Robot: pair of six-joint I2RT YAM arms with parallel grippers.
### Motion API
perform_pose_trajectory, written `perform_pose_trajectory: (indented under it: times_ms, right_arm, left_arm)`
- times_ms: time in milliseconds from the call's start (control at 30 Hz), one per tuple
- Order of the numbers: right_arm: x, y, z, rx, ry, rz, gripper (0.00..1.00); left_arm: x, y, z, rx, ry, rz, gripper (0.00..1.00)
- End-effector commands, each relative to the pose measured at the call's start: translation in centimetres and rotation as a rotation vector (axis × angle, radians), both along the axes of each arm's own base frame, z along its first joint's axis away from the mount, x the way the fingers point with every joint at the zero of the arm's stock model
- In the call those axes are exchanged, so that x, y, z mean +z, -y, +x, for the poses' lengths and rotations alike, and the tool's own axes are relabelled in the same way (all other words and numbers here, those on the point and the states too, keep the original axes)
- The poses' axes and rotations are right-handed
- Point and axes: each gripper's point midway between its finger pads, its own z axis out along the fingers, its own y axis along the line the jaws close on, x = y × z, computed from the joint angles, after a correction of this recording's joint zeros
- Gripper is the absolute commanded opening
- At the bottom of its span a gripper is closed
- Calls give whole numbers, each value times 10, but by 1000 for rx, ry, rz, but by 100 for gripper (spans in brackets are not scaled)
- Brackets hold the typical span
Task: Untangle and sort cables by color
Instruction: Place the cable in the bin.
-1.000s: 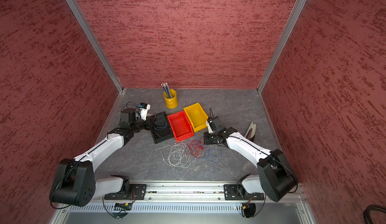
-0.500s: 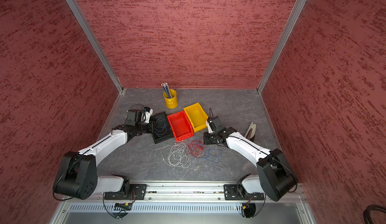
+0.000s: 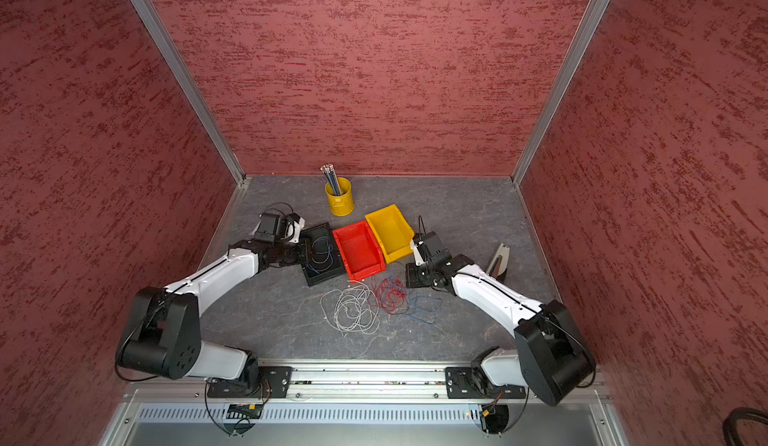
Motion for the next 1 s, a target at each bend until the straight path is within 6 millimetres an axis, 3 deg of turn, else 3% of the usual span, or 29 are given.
perform_pose_trajectory:
  times_ms: [0, 233, 433, 767, 967]
  right_arm:
    - [-1, 4, -3, -2, 21, -4, 0]
    - [-2, 4, -3, -2, 18, -6, 0]
    - [-3, 6, -4, -7, 19, -8, 0]
    - [-4, 7, -4, -11, 20, -5, 0]
    - [-3, 8, -4, -11, 21, -4, 0]
  left_arm:
    - [10, 5, 3, -2, 5, -9, 19]
    - [17, 5, 2, -3, 22, -5, 35]
    - [32, 4, 5, -5, 58, 2, 55]
    - [53, 9, -2, -53, 107, 7, 77]
    - [71, 8, -5, -55, 141, 8, 96]
